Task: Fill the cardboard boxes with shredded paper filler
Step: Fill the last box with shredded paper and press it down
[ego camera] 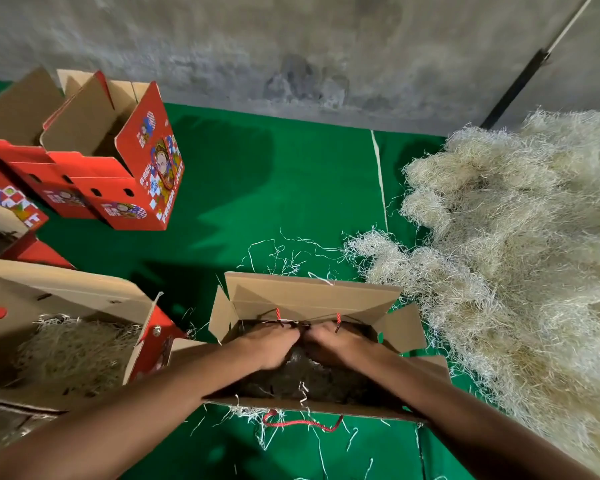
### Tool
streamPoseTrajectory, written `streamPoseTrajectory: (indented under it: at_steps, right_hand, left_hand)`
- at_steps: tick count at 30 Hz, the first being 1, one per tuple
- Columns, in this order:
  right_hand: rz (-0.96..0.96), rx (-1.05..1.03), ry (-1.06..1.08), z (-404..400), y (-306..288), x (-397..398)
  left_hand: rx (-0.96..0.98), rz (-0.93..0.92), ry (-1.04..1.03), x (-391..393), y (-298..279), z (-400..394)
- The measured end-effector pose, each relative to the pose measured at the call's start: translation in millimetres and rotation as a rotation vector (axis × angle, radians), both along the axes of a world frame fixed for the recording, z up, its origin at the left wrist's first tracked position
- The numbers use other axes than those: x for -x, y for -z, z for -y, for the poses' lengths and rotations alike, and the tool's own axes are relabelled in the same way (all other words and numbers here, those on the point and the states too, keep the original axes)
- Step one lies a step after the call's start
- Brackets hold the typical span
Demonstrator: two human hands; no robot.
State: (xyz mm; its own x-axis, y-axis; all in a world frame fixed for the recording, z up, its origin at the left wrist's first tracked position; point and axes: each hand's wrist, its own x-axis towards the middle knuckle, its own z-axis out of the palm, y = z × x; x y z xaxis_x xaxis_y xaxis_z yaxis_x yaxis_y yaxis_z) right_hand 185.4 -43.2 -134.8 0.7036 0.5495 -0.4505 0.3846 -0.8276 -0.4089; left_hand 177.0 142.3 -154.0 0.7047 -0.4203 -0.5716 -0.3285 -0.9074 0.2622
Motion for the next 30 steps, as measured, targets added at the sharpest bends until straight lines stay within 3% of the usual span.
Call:
streamPoseTrajectory:
  at_steps: [1,4,8,10,14,16,18,21,24,27,30]
  right_hand:
    - [-0.036,-0.015,-0.016,7,6,3]
    - [-0.079,0.307,-0.302,5,19,4]
    - [-0.153,0.314,-0.348,2,26,-1]
    - [-0.120,0.323,-0.279,6,24,1]
    - [-0.101,0.013,0.142,20,10,6]
    - [0.023,-0.070,0.149,27,14,9]
    - [0.067,0.141,0.054,28,21,15]
    - [-0.171,0.529,0.014,20,19,7]
    - [-0.209,0.663,-0.173,8,23,-4]
    - [-0.202,0.608,-0.100,16,15,0]
    - [-0.164,0.293,0.064,20,9,-3]
  left_hand:
    - [-0.055,-0.036,0.015,2,2,-1]
    - [-0.230,-0.172,0.044,7,5,-3]
    - [-0.359,-0.239,0.023,5,0,-8]
    - [-0.304,-0.178,0.051,3,-2,-10]
    - [-0.088,0.036,0.100,1,-15,0]
    - [-0.144,-0.067,0.052,4,-16,-4]
    - [-0.278,-0.195,0.009,9,-11,-11]
    - [-0.387,-0.228,-0.056,11,-2,-18]
    - [-0.436,-0.241,-0.091,7,2,-16]
    - [-0.405,-0.271,-0.096,1,-1,-18]
    - [-0.252,-0.214,-0.081,-5,3,-18]
